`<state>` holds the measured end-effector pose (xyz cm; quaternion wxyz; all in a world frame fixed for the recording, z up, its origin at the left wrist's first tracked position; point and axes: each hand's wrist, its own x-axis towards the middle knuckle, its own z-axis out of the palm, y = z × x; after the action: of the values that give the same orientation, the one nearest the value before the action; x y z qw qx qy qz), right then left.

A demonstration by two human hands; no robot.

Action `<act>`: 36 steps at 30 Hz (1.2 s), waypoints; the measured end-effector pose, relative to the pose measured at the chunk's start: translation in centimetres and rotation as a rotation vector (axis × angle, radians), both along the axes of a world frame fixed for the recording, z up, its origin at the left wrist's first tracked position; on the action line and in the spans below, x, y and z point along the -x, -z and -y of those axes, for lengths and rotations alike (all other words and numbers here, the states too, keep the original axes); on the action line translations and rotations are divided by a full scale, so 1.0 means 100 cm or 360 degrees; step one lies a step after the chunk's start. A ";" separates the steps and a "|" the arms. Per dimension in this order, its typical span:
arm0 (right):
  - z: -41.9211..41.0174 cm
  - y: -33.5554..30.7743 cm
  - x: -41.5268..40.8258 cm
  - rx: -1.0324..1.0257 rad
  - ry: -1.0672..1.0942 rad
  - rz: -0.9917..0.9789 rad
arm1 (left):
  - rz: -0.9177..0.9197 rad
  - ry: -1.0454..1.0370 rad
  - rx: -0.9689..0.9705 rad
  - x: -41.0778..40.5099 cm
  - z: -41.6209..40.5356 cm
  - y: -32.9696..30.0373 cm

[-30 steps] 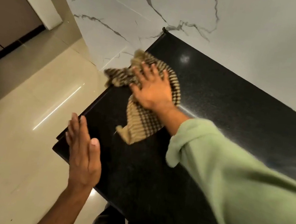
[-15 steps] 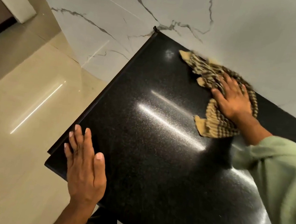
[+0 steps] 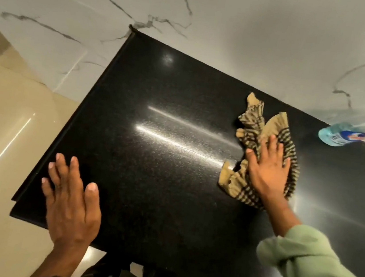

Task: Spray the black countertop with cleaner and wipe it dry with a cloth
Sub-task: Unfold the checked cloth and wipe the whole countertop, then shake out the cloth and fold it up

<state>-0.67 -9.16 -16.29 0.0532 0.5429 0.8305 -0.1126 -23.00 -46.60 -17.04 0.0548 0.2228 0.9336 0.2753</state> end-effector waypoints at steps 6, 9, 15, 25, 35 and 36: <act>0.125 -0.003 0.001 0.0040 -0.0197 -0.0010 | 0.0009 0.0031 0.0039 0.000 0.000 -0.002; 0.176 -0.004 0.022 0.0129 -0.0543 -0.0094 | 0.0007 0.0068 0.0138 0.001 -0.001 -0.003; 0.171 -0.020 0.023 0.0425 -0.0951 -0.0393 | 0.0133 0.0546 0.0291 -0.006 -0.002 -0.010; 0.161 -0.034 -0.034 -0.0025 0.0197 -0.0715 | 0.0272 0.0558 0.0161 -0.061 -0.076 -0.059; 0.161 -0.059 -0.002 0.0130 0.0783 -0.0700 | 0.0656 0.0589 0.0146 -0.002 -0.090 -0.091; 0.157 -0.064 -0.001 0.0226 0.0873 -0.0924 | 0.0851 0.0463 -0.0134 0.009 -0.088 -0.097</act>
<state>-0.59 -24.85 -9.89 -0.1781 0.6849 0.6256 -0.3283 -23.86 -37.81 -7.31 0.3281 0.2757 0.8321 0.3520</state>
